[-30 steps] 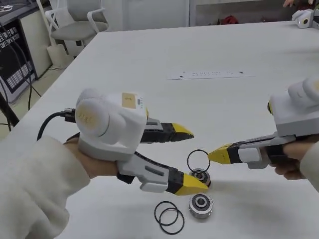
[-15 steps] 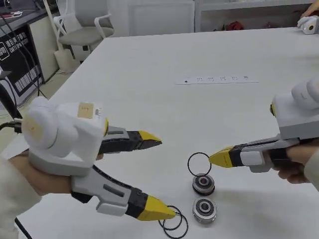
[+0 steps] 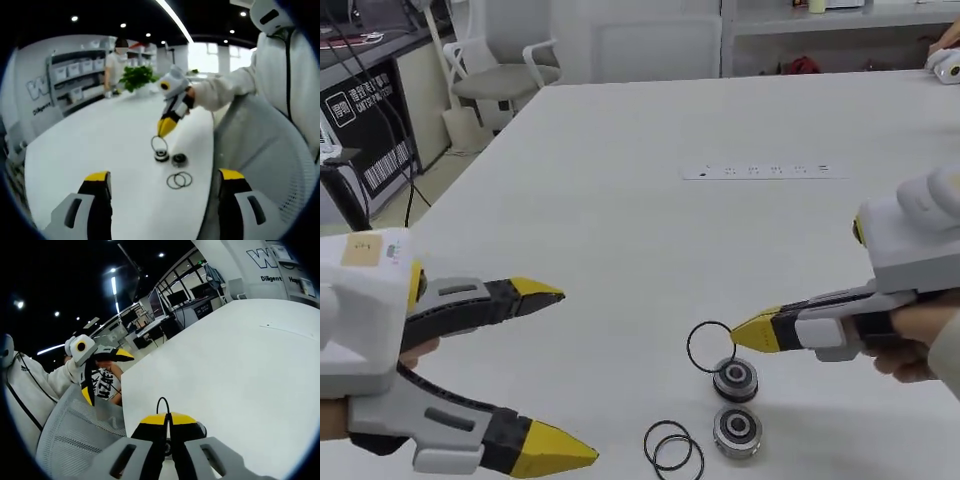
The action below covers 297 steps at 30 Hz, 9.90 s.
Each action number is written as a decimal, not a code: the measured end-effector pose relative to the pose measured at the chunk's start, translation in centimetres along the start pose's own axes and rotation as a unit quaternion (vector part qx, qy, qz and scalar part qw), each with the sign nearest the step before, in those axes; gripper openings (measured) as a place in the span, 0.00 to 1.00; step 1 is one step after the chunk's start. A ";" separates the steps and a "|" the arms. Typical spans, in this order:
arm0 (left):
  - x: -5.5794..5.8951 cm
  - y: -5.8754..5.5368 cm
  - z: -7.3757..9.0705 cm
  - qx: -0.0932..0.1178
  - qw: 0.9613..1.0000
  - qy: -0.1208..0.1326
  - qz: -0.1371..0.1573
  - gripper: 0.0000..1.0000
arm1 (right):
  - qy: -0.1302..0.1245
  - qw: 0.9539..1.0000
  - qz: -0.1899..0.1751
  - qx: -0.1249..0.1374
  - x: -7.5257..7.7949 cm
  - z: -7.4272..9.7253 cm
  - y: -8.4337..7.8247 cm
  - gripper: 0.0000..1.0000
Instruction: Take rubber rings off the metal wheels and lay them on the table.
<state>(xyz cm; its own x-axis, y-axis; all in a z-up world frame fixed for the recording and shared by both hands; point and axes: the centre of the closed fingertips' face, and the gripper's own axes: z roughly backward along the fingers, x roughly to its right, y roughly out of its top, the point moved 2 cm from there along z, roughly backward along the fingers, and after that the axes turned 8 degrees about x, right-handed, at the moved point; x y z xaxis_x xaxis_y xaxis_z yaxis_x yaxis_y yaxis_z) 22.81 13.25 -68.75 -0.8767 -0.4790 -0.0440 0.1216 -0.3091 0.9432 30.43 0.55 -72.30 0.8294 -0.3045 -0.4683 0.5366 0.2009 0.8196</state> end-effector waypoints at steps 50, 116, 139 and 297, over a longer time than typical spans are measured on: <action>2.3 -3.3 0.8 0.005 0.998 0.044 0.055 0.92 | 0.075 0.990 0.022 -0.121 -5.2 -5.4 -7.2 0.00; 1.3 -1.4 1.8 -0.002 0.998 0.051 0.030 0.90 | -0.010 0.995 0.080 -0.056 -1.4 -2.6 -1.9 0.04; -0.8 3.7 -0.1 0.006 0.999 0.018 -0.041 0.89 | -0.081 0.995 0.057 0.006 3.0 1.5 0.8 0.04; -0.9 -4.2 -16.8 -0.009 0.999 -0.047 -0.018 0.14 | -0.059 0.995 -0.076 -0.031 4.6 0.8 -5.0 0.00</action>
<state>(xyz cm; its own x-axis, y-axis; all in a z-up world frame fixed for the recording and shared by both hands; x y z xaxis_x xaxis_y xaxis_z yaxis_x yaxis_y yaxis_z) 30.95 1.17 -78.21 -0.9206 -0.3879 -0.0456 0.0973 -0.3407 0.9351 31.46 -2.62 -78.28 0.7160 -0.4419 -0.5405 0.6660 0.2004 0.7185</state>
